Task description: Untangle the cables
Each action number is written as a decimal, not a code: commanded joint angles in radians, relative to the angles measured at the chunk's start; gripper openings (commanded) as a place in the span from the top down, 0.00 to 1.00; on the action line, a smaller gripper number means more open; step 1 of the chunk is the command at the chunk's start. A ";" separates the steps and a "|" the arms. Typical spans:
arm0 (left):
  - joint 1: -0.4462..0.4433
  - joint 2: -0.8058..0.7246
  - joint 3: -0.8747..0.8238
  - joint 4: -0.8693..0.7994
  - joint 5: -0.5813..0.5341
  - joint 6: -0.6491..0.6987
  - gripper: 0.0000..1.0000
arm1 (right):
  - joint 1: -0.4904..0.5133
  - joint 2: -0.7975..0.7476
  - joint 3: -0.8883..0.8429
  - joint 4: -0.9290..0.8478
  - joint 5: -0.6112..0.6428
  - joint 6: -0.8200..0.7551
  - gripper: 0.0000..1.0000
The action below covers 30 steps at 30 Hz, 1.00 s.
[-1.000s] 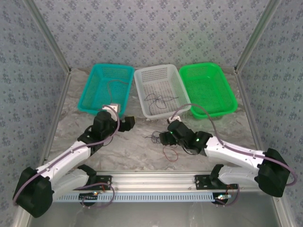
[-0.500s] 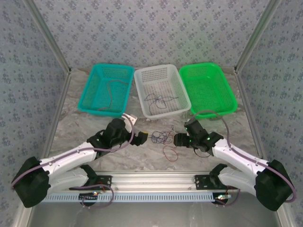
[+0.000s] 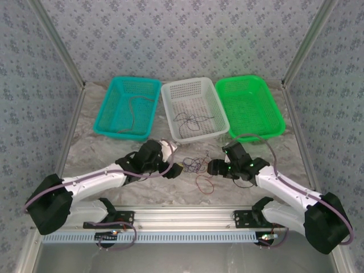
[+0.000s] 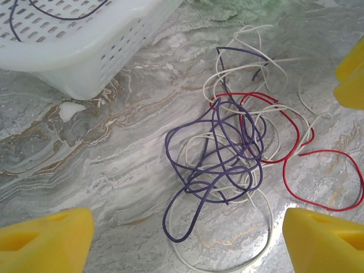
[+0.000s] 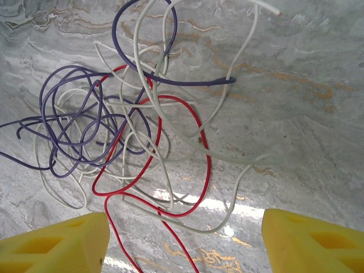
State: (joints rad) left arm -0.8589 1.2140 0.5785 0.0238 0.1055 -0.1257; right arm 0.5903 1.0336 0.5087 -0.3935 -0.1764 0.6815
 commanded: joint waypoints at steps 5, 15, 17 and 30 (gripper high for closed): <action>-0.005 0.087 0.037 -0.005 0.057 0.077 0.19 | 0.007 0.102 0.053 0.057 -0.048 -0.001 0.27; 0.009 0.169 0.047 0.097 0.041 0.097 0.52 | 0.014 0.172 0.075 0.097 -0.026 -0.002 0.27; 0.011 0.183 0.052 0.117 0.051 0.098 0.67 | 0.014 0.180 0.077 0.101 -0.020 -0.001 0.27; 0.014 0.009 0.136 0.055 0.108 0.071 0.95 | 0.051 0.365 0.142 0.178 0.057 0.023 0.18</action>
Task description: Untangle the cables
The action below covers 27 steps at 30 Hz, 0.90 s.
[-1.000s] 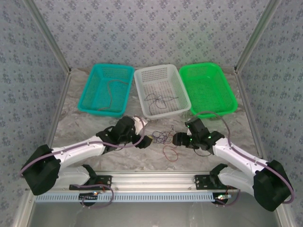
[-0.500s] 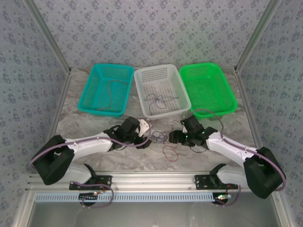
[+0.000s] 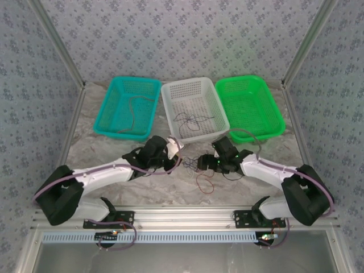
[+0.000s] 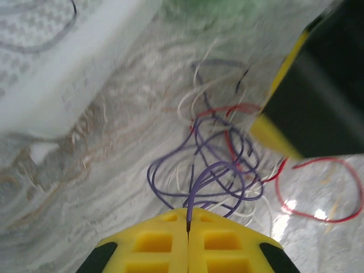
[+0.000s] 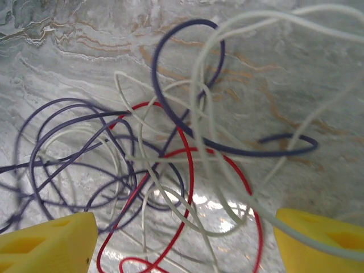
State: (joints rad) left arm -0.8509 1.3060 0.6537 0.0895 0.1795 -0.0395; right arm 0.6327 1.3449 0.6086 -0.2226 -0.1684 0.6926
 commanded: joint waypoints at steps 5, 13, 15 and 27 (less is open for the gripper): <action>0.005 -0.222 0.069 -0.017 0.021 -0.028 0.95 | 0.004 0.138 0.041 -0.023 0.119 0.037 0.24; 0.006 -0.392 0.092 -0.025 -0.059 -0.029 0.95 | -0.004 0.143 -0.006 0.010 0.137 0.061 0.21; 0.006 -0.413 0.111 -0.014 -0.060 -0.026 0.95 | -0.008 0.142 -0.010 0.013 0.135 0.061 0.20; 0.007 -0.344 0.244 -0.086 -0.145 0.002 0.91 | 0.031 -0.120 -0.033 -0.048 0.252 -0.054 0.16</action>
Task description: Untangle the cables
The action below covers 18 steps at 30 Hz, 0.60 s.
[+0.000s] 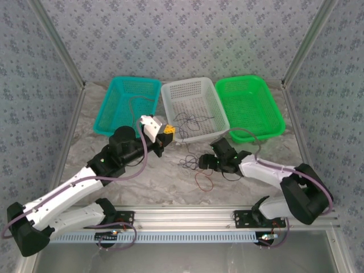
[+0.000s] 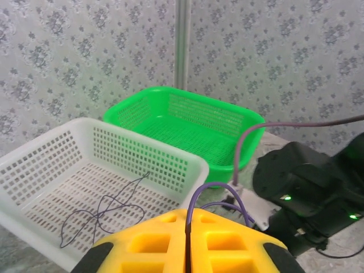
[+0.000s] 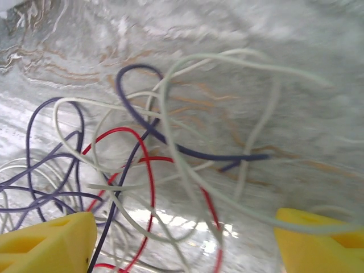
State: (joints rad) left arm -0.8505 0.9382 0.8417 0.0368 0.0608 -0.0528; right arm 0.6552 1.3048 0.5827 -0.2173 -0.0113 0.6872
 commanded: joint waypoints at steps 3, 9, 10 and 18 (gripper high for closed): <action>0.007 0.067 0.084 -0.045 0.018 -0.004 0.91 | 0.027 -0.197 0.001 -0.105 0.148 -0.104 0.15; 0.006 0.090 0.082 -0.021 0.054 -0.035 0.91 | 0.136 -0.429 -0.024 -0.122 0.330 -0.226 0.10; 0.006 0.090 0.085 -0.025 0.057 -0.035 0.91 | 0.147 -0.453 -0.027 -0.125 0.344 -0.235 0.09; 0.005 0.109 0.118 -0.042 0.071 -0.039 0.91 | 0.167 -0.489 -0.019 -0.035 0.263 -0.328 0.07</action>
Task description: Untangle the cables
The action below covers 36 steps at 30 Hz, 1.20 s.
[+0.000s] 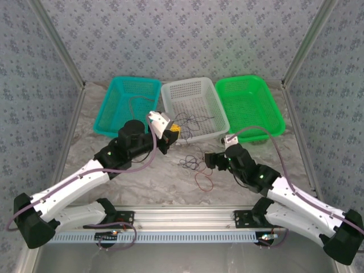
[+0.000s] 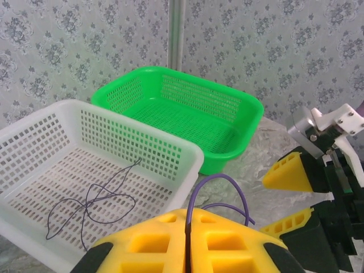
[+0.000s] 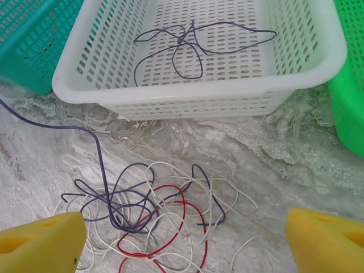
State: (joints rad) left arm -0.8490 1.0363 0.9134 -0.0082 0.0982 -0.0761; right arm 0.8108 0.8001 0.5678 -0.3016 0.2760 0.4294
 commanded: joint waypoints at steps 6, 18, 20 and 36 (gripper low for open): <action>0.005 0.010 0.059 0.010 0.049 -0.027 0.92 | 0.017 0.196 0.037 0.166 -0.061 -0.145 0.04; 0.007 -0.087 0.002 0.001 -0.055 -0.023 0.90 | -0.018 0.413 0.155 0.243 -0.100 -0.179 0.80; 0.013 -0.105 -0.014 -0.021 -0.098 -0.013 0.90 | -0.020 0.378 0.183 0.199 -0.100 -0.202 0.91; 0.052 -0.114 -0.071 -0.145 -0.283 0.000 0.85 | -0.145 0.314 0.676 -0.222 -0.339 -0.199 0.97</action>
State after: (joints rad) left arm -0.8028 0.9127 0.8516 -0.1333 -0.1364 -0.0837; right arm 0.6823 1.1023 1.1748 -0.4301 0.0177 0.2161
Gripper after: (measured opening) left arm 0.144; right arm 0.078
